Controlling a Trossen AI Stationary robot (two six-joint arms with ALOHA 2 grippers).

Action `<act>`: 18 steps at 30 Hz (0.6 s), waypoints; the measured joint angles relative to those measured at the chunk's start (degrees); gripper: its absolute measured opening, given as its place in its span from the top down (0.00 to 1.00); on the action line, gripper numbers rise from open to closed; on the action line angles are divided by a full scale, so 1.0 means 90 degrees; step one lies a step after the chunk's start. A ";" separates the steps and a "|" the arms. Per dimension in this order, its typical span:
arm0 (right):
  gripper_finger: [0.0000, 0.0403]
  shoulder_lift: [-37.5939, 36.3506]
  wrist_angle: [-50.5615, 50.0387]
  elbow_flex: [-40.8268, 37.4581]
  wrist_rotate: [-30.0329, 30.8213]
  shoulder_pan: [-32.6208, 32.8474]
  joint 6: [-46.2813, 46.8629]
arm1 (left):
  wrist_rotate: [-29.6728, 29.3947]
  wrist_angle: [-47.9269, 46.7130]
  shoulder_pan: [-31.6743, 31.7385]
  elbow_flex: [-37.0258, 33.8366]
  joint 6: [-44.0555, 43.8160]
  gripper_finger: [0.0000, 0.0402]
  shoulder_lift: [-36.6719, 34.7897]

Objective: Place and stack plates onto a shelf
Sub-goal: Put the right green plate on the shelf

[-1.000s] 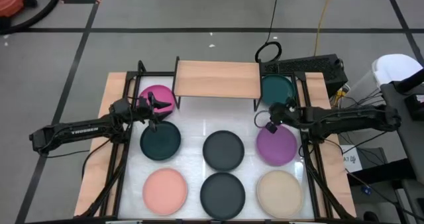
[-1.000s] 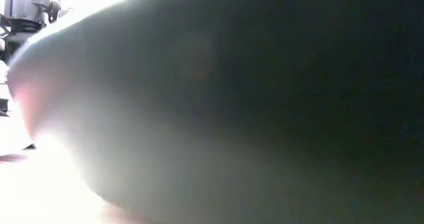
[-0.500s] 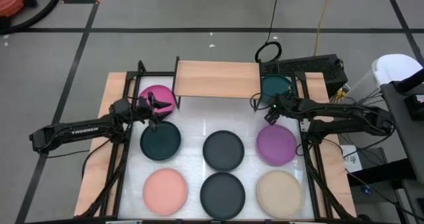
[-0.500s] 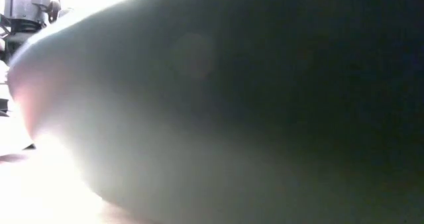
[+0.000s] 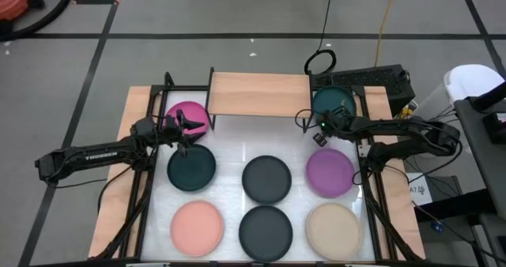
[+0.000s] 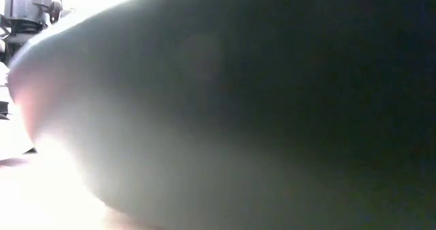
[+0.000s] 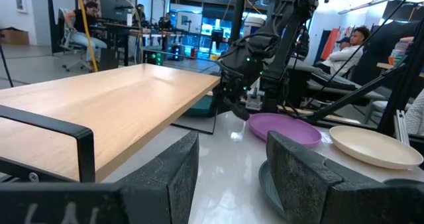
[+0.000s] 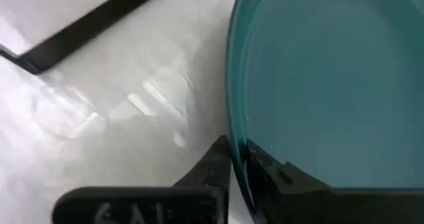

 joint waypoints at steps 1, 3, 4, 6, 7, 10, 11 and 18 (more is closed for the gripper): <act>0.95 -0.0062 -0.0011 -0.0002 0.0056 0.0001 0.0057 | -0.0002 0.0000 0.0002 -0.0002 0.0000 0.55 0.0000; 0.96 -0.0249 -0.0052 -0.0003 0.0280 0.0007 0.0212 | 0.0000 0.0000 0.0002 -0.0002 0.0000 0.55 0.0002; 0.98 -0.0367 -0.0069 -0.0010 0.0441 0.0005 0.0275 | -0.0001 0.0000 0.0001 -0.0002 0.0000 0.55 0.0001; 0.99 -0.0663 -0.0087 -0.0015 0.0674 -0.0002 0.0326 | -0.0002 0.0000 0.0002 -0.0002 0.0000 0.55 0.0001; 0.99 -0.0832 -0.0083 -0.0015 0.0802 0.0000 0.0359 | -0.0002 0.0000 0.0000 -0.0002 0.0000 0.55 0.0002; 1.00 -0.1468 -0.0083 -0.0019 0.1137 -0.0002 0.0433 | -0.0002 0.0000 0.0002 0.0000 0.0000 0.55 0.0002; 1.00 -0.1692 -0.0080 -0.0011 0.1193 -0.0002 0.0423 | 0.0000 0.0000 0.0000 -0.0002 0.0000 0.55 0.0000; 1.00 -0.2859 0.0162 0.0691 0.1339 0.0000 -0.0470 | -0.0002 0.0000 0.0002 -0.0002 0.0000 0.55 0.0002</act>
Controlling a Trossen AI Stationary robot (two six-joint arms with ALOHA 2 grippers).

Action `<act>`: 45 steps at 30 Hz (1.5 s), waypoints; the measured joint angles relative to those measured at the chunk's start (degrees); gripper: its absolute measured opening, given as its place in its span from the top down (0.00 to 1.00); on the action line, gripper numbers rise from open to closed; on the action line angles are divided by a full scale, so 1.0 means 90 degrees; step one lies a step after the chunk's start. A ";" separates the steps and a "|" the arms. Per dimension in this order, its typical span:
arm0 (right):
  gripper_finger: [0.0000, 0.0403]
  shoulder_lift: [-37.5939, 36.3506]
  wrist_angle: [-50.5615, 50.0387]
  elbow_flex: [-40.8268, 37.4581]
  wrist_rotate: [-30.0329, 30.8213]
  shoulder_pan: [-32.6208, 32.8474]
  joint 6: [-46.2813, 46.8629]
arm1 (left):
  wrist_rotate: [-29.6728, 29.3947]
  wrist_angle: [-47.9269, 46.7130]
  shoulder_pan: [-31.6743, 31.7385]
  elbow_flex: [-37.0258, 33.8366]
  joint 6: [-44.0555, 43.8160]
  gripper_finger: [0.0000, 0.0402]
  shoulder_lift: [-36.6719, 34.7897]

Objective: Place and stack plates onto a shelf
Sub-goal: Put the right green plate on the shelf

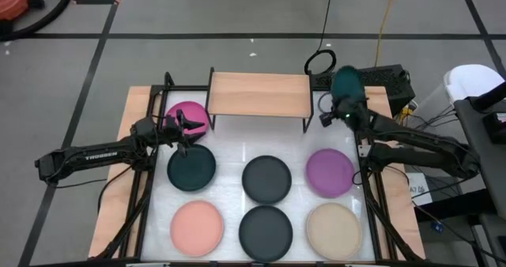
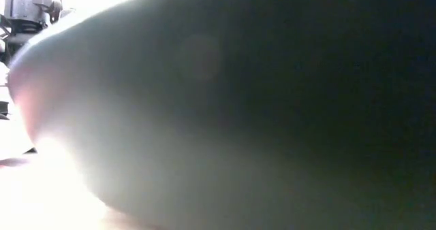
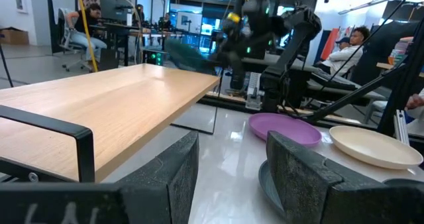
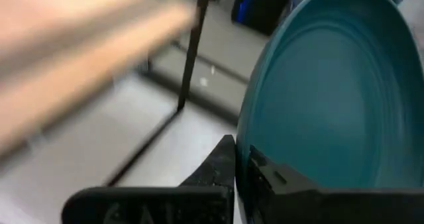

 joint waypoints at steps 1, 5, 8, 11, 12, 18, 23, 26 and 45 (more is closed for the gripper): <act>1.00 -0.0042 0.0003 0.0186 0.0011 0.0000 -0.0147 | 0.0000 0.0000 0.0000 0.0000 0.0000 0.55 -0.0002; 1.00 0.0055 0.0026 0.1037 0.0008 0.0082 -0.0751 | 0.0000 0.0000 0.0000 0.0000 0.0000 0.55 -0.0002; 1.00 0.0345 0.0118 0.1690 -0.0439 0.0258 -0.1182 | 0.0002 0.0000 -0.0001 0.0000 0.0000 0.55 -0.0001; 1.00 0.0808 0.0152 0.2325 -0.0991 0.0509 -0.1496 | 0.0000 0.0000 0.0000 0.0000 0.0000 0.55 0.0000; 1.00 0.0985 0.0148 0.2512 -0.1163 0.0605 -0.1602 | 0.0000 0.0000 -0.0001 0.0000 0.0000 0.55 -0.0001; 1.00 0.2130 -0.0289 0.3482 -0.2017 0.1205 -0.2112 | 0.0000 0.0000 0.0000 0.0000 0.0000 0.55 0.0000; 1.00 0.2932 -0.1061 0.3895 -0.2167 0.1574 -0.2384 | 0.0000 0.0000 -0.0001 0.0000 0.0000 0.55 0.0000; 1.00 0.3260 -0.1295 0.3916 -0.2148 0.1651 -0.2450 | 0.0000 0.0000 0.0000 0.0000 0.0000 0.55 0.0000; 1.00 0.3996 -0.1548 0.3923 -0.2304 0.1834 -0.2759 | 0.0002 0.0000 0.0000 0.0000 0.0000 0.55 -0.0002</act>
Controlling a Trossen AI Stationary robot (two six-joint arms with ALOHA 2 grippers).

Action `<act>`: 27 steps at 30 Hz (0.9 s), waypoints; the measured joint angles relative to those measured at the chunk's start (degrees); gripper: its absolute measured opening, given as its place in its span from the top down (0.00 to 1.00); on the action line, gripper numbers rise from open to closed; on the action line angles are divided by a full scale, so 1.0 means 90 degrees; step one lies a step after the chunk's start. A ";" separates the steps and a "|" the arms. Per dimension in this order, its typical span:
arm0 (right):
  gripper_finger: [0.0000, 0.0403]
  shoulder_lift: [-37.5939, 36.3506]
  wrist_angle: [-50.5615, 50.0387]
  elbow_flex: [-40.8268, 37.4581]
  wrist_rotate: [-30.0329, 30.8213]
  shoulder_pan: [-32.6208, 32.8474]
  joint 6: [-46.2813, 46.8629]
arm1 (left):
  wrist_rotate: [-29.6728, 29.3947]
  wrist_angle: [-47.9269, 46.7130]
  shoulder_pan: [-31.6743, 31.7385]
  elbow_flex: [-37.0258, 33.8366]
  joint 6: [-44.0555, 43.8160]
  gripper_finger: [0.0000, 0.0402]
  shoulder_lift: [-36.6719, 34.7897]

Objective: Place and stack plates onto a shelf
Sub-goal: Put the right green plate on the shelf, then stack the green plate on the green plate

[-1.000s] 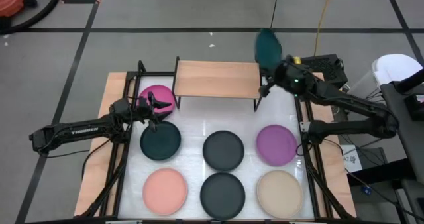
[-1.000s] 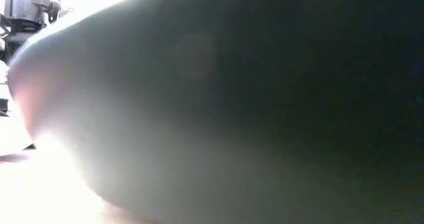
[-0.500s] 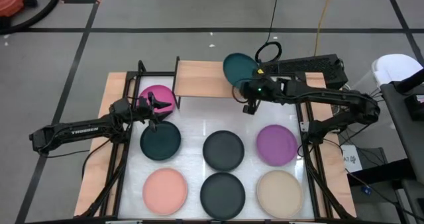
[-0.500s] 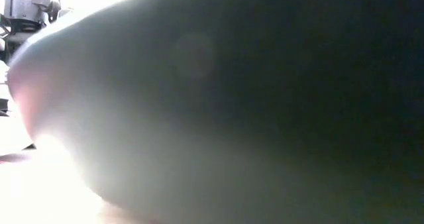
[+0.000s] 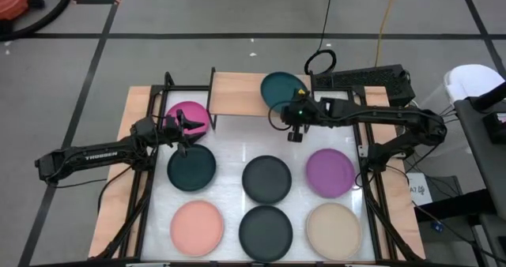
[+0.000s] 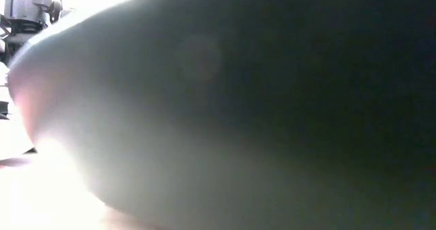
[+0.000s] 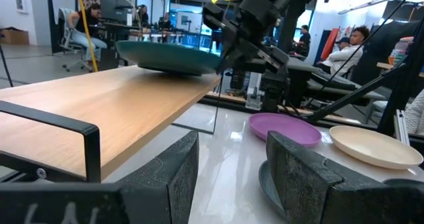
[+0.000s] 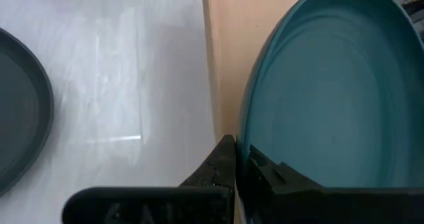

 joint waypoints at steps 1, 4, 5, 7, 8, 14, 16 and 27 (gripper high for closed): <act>1.00 0.0000 -0.0001 0.0000 0.0000 0.0000 0.0001 | -0.0002 0.0001 -0.0001 0.0001 0.0000 0.55 0.0001; 1.00 0.0002 0.0031 0.0000 0.0005 0.0000 -0.0015 | -0.0002 0.0002 0.0000 0.0000 0.0000 0.55 0.0002; 1.00 0.0002 0.0079 0.0000 0.0000 0.0000 -0.0019 | 0.0000 0.0000 0.0000 0.0000 0.0000 0.55 0.0002; 0.99 0.0002 0.0180 0.0000 -0.0009 0.0000 -0.0019 | 0.0000 0.0000 0.0000 0.0001 0.0000 0.55 0.0002; 0.98 0.0002 0.0202 0.0000 -0.0012 0.0000 -0.0022 | -0.0002 0.0001 0.0000 0.0001 0.0000 0.55 0.0002; 0.91 0.0002 0.0292 0.0000 -0.0024 0.0000 -0.0019 | 0.0000 0.0002 0.0000 0.0000 0.0000 0.55 0.0002; 0.90 0.0002 0.0325 0.0000 -0.0024 0.0000 0.0007 | -0.0002 0.0000 0.0000 0.0001 0.0000 0.55 0.0002; 0.89 0.0002 0.0370 0.0000 -0.0015 0.0000 0.0129 | -0.0002 0.0000 0.0000 0.0000 0.0000 0.55 0.0002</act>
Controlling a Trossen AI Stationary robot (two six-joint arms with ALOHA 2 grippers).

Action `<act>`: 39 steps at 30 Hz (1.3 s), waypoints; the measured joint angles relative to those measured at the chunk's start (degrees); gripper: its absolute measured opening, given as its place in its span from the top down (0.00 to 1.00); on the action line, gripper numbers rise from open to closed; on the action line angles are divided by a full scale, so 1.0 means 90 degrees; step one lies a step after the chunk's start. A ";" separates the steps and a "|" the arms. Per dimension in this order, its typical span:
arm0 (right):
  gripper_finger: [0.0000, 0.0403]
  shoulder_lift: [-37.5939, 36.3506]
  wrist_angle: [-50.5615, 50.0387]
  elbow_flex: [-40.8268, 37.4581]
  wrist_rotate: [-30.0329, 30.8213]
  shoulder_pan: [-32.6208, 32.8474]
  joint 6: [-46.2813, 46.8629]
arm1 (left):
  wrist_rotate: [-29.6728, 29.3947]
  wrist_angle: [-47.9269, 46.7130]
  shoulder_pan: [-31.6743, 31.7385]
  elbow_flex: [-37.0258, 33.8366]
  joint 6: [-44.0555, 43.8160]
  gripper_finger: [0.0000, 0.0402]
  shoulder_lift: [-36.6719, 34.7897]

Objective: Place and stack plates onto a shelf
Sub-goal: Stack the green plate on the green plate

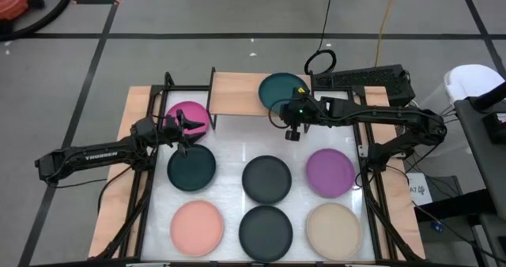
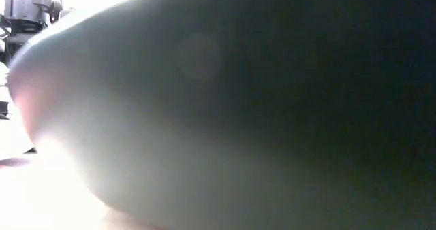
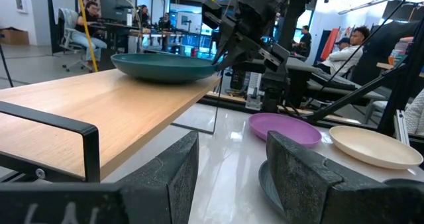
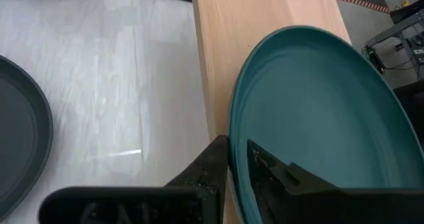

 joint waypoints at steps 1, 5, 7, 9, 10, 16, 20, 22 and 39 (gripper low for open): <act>0.89 0.0000 0.0030 -0.0002 -0.0001 0.0000 -0.0010 | 0.0000 0.0000 0.0000 0.0000 0.0000 0.55 0.0000; 0.89 -0.0084 0.0129 -0.0005 0.0008 0.0044 -0.0063 | 0.0001 0.0000 0.0000 0.0002 0.0000 0.55 0.0000; 0.89 -0.0228 0.0198 -0.0005 0.0018 0.0102 -0.0065 | 0.0002 0.0000 -0.0002 0.0000 0.0000 0.55 -0.0001; 0.89 -0.0396 0.0299 -0.0007 0.0020 0.0197 -0.0075 | 0.0000 0.0002 0.0000 0.0000 0.0000 0.55 -0.0002; 0.89 -0.0508 0.0345 -0.0007 0.0020 0.0250 -0.0078 | 0.0002 0.0000 -0.0002 0.0000 0.0000 0.55 -0.0002; 0.89 -0.1350 0.0158 -0.0007 0.0020 0.0685 0.0282 | 0.0000 0.0001 0.0000 0.0000 0.0000 0.55 -0.0002; 0.89 -0.1932 0.0184 -0.0306 0.0006 0.1169 0.0791 | 0.0000 0.0001 0.0000 0.0000 0.0000 0.55 -0.0002; 0.89 -0.2219 0.0357 -0.0682 0.0003 0.1478 0.0921 | 0.0002 0.0000 -0.0002 0.0000 0.0000 0.55 -0.0002; 0.89 -0.3633 0.4036 -0.4185 -0.0002 0.2924 0.1753 | 0.0001 0.0001 0.0000 0.0000 0.0000 0.55 -0.0002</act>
